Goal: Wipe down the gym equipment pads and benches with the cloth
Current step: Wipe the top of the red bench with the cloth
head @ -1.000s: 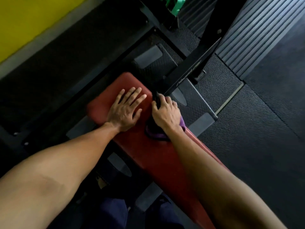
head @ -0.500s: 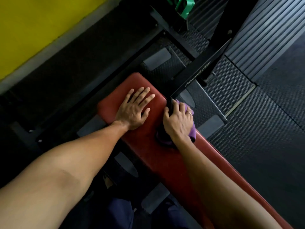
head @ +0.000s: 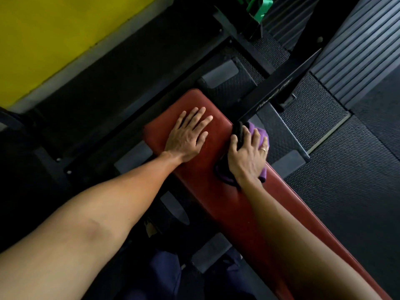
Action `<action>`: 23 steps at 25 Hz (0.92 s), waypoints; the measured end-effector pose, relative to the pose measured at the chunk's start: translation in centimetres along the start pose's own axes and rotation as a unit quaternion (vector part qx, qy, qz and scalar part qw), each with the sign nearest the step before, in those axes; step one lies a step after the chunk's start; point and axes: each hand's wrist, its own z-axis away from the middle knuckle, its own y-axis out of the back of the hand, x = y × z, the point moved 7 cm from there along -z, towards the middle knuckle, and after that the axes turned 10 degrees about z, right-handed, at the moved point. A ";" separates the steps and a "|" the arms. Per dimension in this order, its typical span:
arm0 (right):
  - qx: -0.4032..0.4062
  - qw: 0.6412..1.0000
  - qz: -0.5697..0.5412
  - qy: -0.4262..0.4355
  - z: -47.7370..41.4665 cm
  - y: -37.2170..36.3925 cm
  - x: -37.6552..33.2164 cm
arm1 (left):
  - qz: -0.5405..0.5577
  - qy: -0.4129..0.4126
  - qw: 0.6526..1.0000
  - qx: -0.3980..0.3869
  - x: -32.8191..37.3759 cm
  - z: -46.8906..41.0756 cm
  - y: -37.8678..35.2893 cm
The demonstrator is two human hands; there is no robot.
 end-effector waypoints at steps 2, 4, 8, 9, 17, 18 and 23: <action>-0.011 1.000 0.010 0.024 -0.3 -0.7 -3.7 | -0.004 0.007 1.000 0.003 -0.5 0.7 0.1; 0.002 0.997 0.023 0.067 0.5 -1.4 -5.6 | -0.009 0.000 1.000 0.002 -1.0 0.9 0.3; 0.057 0.974 0.068 0.211 4.8 -2.1 -4.3 | -0.010 0.012 1.000 0.021 -1.4 1.6 0.8; 0.066 0.959 0.100 0.257 5.4 -2.2 -3.6 | -0.008 0.014 1.000 0.020 -1.6 1.7 0.8; 0.068 0.993 0.012 0.100 4.7 -3.2 -7.1 | -0.029 0.036 0.998 0.040 -2.6 3.6 1.1; 0.074 0.989 0.006 0.126 6.5 -4.0 -8.5 | -0.027 0.039 0.998 0.045 -2.7 3.7 1.2; 0.126 0.928 0.089 0.338 11.2 -5.1 -6.3 | -0.006 0.040 0.998 0.051 -3.6 5.8 1.9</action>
